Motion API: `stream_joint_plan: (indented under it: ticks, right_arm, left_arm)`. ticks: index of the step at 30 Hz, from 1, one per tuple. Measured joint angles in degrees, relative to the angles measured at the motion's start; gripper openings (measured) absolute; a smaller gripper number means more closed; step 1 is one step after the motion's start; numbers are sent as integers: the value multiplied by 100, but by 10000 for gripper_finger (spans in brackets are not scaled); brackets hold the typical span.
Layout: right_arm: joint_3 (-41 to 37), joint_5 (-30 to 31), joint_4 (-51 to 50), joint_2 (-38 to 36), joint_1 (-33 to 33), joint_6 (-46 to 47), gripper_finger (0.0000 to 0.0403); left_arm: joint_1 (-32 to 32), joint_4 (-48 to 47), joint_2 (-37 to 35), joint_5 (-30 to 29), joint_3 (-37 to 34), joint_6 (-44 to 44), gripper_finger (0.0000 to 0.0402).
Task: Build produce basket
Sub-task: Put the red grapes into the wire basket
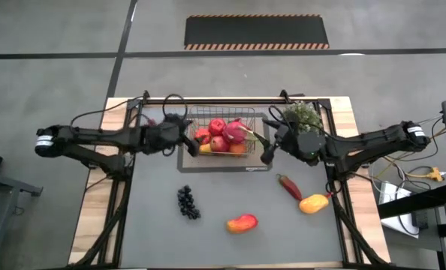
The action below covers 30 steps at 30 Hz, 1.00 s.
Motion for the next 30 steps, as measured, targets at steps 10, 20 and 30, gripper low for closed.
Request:
stream_joint_plan:
  ticks: [10, 20, 30]
  right_arm:
    - [0, 0, -144, 84, 540, -58, 231]
    - [0, 2, -151, 546, 551, 201, 231]
    - [0, 5, -137, 712, 546, 201, 231]
  left_arm:
    - [2607, -3337, 151, 1160, 1038, 753, 393]
    - [4029, -4305, 1749, 1580, 931, 2378, 393]
    - [4054, -4348, 2938, 933, 865, 2681, 393]
